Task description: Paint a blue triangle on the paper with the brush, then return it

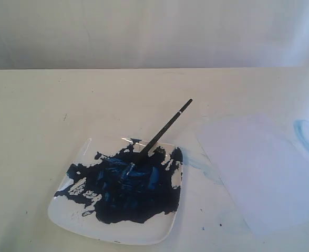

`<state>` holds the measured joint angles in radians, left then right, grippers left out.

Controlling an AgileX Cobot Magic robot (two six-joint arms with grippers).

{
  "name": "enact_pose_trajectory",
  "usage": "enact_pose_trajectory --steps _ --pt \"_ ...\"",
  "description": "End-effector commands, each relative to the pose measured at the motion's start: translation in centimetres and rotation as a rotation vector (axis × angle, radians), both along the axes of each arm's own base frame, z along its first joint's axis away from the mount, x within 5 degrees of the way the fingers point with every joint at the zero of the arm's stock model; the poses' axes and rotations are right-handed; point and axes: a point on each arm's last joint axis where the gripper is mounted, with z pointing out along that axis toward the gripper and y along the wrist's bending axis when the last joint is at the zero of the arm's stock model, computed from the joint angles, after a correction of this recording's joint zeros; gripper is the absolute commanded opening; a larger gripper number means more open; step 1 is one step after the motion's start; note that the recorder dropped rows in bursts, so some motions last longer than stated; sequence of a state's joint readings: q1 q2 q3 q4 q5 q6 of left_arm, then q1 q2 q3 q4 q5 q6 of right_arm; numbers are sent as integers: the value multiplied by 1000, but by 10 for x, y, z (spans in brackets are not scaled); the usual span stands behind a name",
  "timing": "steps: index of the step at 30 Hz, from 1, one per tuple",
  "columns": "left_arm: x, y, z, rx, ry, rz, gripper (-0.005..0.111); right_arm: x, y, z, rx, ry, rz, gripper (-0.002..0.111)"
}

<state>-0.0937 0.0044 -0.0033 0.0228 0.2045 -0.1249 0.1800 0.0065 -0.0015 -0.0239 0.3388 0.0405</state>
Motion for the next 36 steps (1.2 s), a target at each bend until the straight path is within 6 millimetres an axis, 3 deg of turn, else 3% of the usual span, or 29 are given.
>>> enact_pose_trajectory --steps 1,19,30,36 --pt "0 -1 -1 -14 -3 -5 0 0 0 0 1 -8 2 0" --pt "0 -1 -1 -14 -3 -7 0 1 0 6 -16 -79 4 0" --pt "0 -1 -1 -14 -3 -7 0 -7 1 62 104 -696 22 0" --pt "0 -1 -1 -14 -3 -7 0 -14 0 75 218 -841 42 0"
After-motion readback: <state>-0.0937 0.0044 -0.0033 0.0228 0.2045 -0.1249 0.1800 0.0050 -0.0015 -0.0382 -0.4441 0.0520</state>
